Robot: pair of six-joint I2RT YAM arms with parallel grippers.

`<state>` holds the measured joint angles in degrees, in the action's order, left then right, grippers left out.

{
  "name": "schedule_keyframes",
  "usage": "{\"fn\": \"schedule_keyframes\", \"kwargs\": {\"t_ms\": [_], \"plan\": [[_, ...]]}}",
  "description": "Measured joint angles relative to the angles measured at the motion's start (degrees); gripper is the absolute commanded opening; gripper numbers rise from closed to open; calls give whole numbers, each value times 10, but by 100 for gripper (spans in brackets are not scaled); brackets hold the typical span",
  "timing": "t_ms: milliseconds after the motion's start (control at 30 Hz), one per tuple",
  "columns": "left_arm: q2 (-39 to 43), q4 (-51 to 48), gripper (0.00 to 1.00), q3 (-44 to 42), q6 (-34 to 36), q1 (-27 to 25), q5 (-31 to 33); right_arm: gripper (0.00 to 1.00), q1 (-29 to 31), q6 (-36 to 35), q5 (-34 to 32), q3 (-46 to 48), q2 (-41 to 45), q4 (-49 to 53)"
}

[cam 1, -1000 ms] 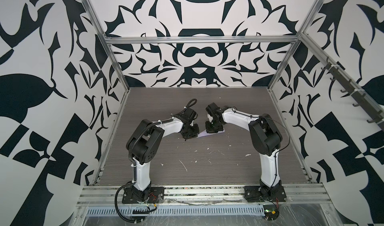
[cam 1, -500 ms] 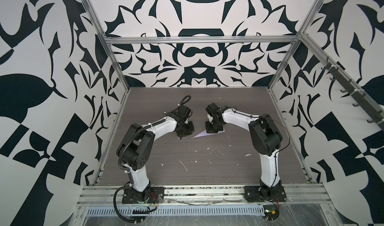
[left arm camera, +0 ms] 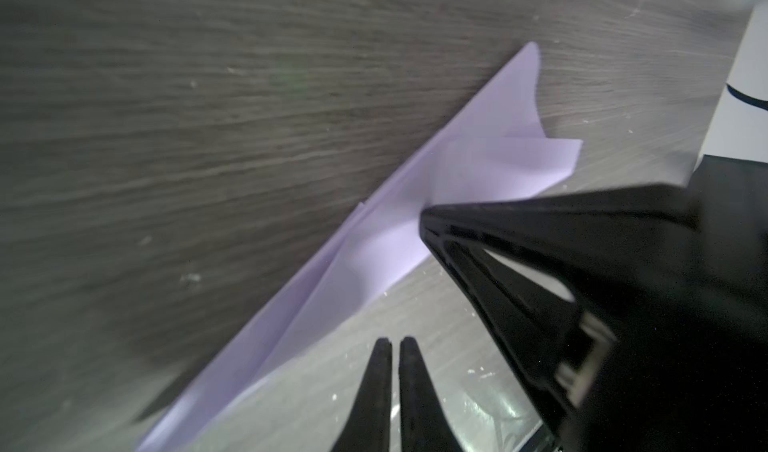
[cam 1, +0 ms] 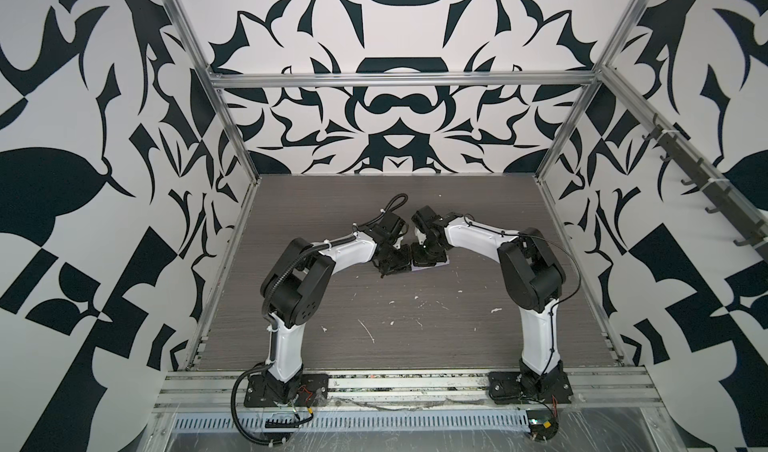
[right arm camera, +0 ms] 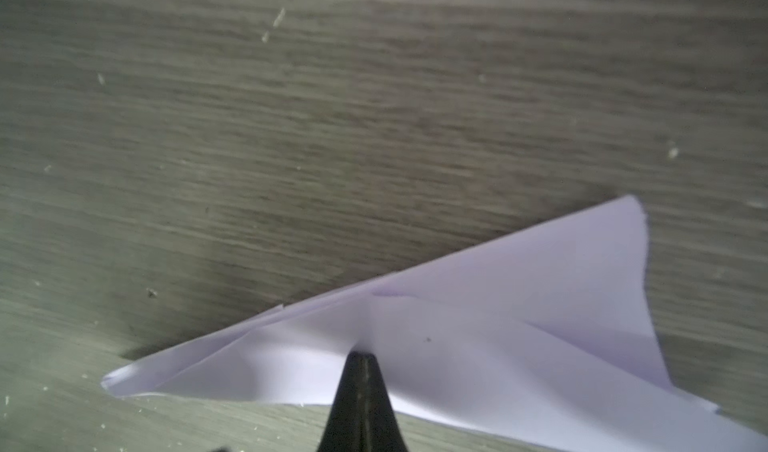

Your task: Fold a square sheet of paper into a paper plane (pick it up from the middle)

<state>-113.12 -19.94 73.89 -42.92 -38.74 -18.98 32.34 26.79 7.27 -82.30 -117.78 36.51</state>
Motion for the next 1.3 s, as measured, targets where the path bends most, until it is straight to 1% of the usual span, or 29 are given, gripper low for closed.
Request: {"fn": "schedule_keyframes", "kwargs": {"t_ms": [133, 333, 533, 767, 1000, 1300], "plan": [[-14, 5, 9, 0, -8, 5, -4, 0, 0, 0, 0, 4, 2, -4], [-15, 9, 9, -3, -17, 21, 2, 0, 0, 0, 0, 6, 3, -7], [-15, 8, 8, -6, -15, 25, 8, 0, 0, 0, 0, 6, 3, -7], [-14, 4, 8, -11, 4, 25, 9, 0, 0, 0, 0, 6, 3, -6], [1, -30, 9, -19, 36, 33, 16, 0, 0, 0, 0, 6, 3, -7], [9, -54, 9, -24, 45, 48, 29, 0, 0, 0, 0, 6, 3, -7]]}}
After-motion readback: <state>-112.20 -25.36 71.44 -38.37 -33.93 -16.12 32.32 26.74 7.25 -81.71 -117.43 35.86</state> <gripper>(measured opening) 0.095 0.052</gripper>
